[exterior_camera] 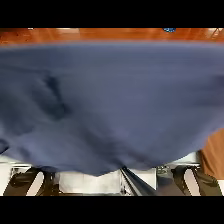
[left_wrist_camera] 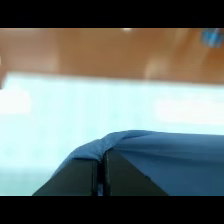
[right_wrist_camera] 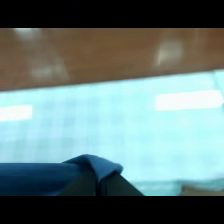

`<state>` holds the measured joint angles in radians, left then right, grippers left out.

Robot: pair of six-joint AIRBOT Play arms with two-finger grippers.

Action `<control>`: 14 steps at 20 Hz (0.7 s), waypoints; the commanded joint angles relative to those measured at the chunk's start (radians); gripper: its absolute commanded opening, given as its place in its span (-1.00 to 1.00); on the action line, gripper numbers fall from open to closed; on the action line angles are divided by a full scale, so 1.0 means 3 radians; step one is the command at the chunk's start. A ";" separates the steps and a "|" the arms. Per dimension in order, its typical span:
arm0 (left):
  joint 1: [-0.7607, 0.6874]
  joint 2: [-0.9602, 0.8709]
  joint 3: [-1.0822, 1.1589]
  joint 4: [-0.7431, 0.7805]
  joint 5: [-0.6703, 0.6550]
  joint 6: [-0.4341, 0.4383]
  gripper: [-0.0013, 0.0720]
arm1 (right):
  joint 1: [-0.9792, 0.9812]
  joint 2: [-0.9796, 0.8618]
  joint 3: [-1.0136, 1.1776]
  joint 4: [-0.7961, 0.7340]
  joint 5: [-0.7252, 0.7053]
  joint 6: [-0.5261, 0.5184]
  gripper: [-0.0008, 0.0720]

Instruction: Fold the shirts.

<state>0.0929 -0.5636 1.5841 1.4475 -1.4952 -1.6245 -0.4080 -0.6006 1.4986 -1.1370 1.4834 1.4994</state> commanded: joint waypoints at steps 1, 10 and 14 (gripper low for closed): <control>-0.0047 -0.0184 -0.0893 -0.0326 0.0416 -0.0103 -0.90 | 0.0003 -0.0055 -0.0867 0.0467 -0.0187 -0.0168 -0.91; -0.0041 -0.2328 -0.0917 -0.0519 0.1799 -0.0102 -0.90 | 0.0047 -0.2037 -0.1230 0.1269 -0.1133 -0.0870 -0.91; -0.0041 -0.3353 -0.0214 -0.0702 0.1920 -0.0104 -0.90 | 0.0378 -0.3192 -0.0496 0.1259 -0.1410 -0.0866 -0.91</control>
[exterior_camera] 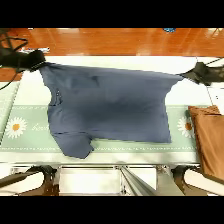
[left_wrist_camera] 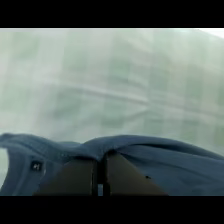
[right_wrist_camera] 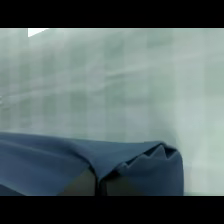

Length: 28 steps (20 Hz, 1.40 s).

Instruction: Fold the shirts.

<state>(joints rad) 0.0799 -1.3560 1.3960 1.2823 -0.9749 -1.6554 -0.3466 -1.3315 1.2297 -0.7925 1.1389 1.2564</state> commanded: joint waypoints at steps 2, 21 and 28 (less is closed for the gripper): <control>0.0003 -0.1078 0.0684 -0.0338 0.0177 -0.0001 -0.90 | 0.0235 -0.1233 0.0871 0.0107 -0.0295 0.0118 -0.91; 0.0167 -0.1139 0.0118 -0.0412 -0.1445 0.0830 -0.90 | 0.0186 -0.1422 0.0959 -0.0735 0.1015 0.0295 -0.91; 0.0230 -0.1157 0.0079 -0.0373 -0.1522 0.0832 -0.90 | 0.0256 -0.1422 0.0505 -0.0797 0.0993 0.0223 -0.91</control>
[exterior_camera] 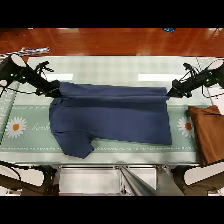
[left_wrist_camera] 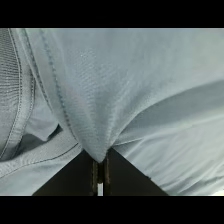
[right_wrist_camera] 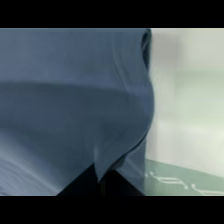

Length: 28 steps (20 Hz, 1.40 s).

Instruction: Fold the shirts.

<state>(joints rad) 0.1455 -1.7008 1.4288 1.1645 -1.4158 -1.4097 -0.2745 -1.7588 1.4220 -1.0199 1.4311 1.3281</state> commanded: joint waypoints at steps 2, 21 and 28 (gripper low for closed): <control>0.0008 -0.0008 -0.0031 0.0020 -0.0047 0.0013 -0.90 | 0.0014 0.0000 -0.0181 -0.0042 -0.0009 -0.0005 -0.89; 0.1522 0.2618 -0.2745 -0.0121 0.0111 -0.0135 0.42 | -0.0484 0.2580 -0.2742 0.0526 -0.1122 -0.0178 0.14; 0.1832 0.2642 -0.3525 -0.0487 0.0348 0.0113 0.41 | -0.0484 0.2604 -0.2850 0.0715 -0.0889 -0.0320 0.14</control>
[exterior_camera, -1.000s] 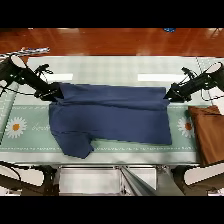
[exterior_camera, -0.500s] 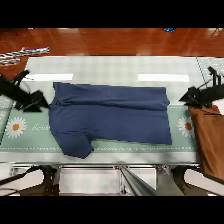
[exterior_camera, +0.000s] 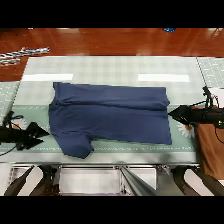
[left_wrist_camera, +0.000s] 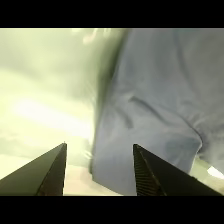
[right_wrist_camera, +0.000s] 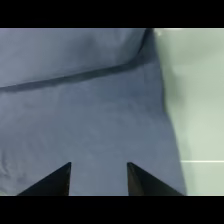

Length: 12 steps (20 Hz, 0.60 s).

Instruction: Fold the shirts.

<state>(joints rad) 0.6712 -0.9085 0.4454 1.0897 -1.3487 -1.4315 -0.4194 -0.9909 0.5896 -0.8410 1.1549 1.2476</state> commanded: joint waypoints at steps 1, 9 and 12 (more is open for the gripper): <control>0.0046 -0.0064 -0.0247 -0.0286 0.0140 0.0211 0.42 | -0.0001 0.0045 -0.0075 0.0123 0.0031 -0.0052 0.14; -0.0629 -0.0779 -0.0253 -0.0460 0.0638 0.0338 0.41 | -0.0011 0.0045 -0.0071 0.0388 -0.0005 -0.0046 0.14; -0.0862 -0.0877 -0.0212 -0.0505 0.0676 0.0584 -0.90 | -0.0387 0.0045 0.0047 -0.0037 0.0158 0.0064 0.14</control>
<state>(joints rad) 0.4786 -1.1301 0.3756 0.9489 -1.2034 -1.3155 -0.4633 -0.9783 0.5819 -0.7650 1.1698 1.2350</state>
